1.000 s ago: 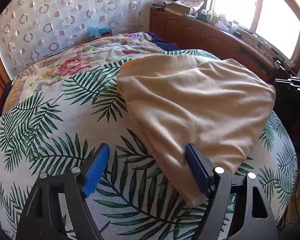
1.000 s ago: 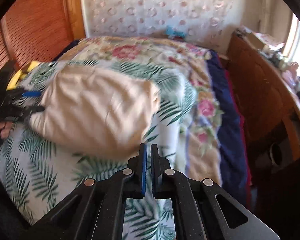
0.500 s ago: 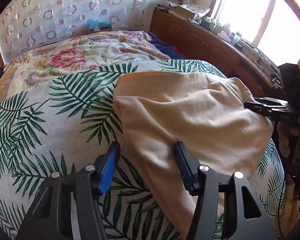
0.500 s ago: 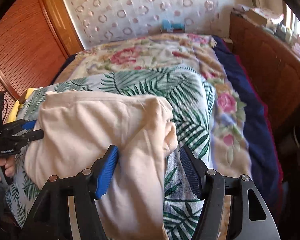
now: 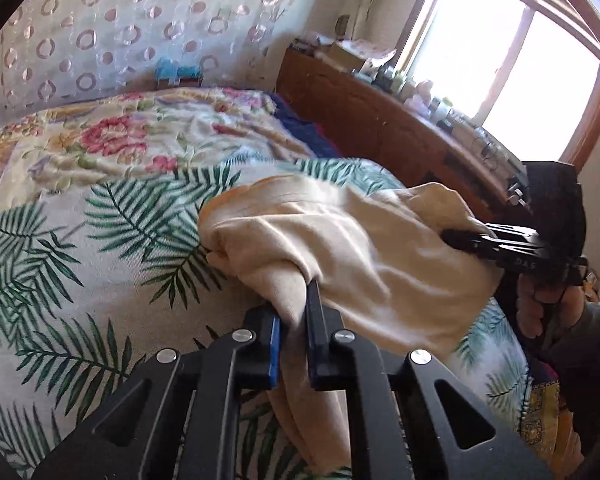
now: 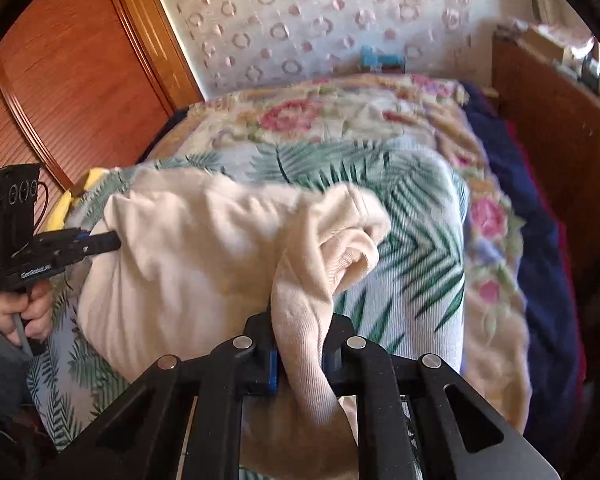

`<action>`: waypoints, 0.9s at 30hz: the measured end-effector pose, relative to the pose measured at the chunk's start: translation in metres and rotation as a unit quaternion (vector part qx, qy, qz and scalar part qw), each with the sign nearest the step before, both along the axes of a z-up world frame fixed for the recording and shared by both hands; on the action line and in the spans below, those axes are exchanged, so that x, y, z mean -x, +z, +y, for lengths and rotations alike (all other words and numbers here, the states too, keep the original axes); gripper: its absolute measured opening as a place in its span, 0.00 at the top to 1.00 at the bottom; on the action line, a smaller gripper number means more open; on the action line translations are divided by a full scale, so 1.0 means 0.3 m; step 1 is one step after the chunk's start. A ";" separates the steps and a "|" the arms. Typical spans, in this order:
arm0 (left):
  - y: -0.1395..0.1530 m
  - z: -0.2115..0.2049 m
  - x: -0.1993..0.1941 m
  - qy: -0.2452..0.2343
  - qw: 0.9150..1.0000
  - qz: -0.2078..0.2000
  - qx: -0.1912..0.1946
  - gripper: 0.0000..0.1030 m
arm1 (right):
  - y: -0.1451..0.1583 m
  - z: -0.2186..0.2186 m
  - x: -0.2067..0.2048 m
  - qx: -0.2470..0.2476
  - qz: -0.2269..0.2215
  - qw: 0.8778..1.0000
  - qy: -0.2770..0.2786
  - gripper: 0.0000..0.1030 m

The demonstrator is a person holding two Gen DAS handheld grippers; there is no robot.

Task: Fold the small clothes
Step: 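Grasp the folded shirt bundle with the left tool and lift it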

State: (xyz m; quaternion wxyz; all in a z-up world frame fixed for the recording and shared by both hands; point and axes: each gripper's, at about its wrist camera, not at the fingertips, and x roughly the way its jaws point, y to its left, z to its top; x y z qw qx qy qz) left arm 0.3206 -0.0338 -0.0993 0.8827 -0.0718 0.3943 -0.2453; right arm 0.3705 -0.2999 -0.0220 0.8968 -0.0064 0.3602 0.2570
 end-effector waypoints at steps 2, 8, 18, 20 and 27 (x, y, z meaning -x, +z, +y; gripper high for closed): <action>0.052 0.021 0.046 0.004 1.000 -0.022 0.012 0.90 | 0.041 0.017 0.029 -0.003 -0.023 1.000 0.002 0.87; 0.191 0.202 0.200 0.049 0.994 -0.087 0.034 0.90 | 0.160 0.179 0.060 0.012 -0.075 0.996 0.054 0.87; 0.160 0.702 0.340 0.222 0.969 -0.105 0.018 0.90 | 0.224 0.798 -0.129 0.056 -0.113 0.976 0.176 0.88; 0.133 0.777 0.360 0.252 0.962 -0.103 0.015 0.90 | 0.222 0.943 -0.167 0.067 -0.120 0.970 0.198 0.88; 0.014 0.944 0.390 0.325 0.942 -0.088 0.009 0.90 | 0.158 1.394 -0.344 0.114 -0.138 0.948 0.262 0.88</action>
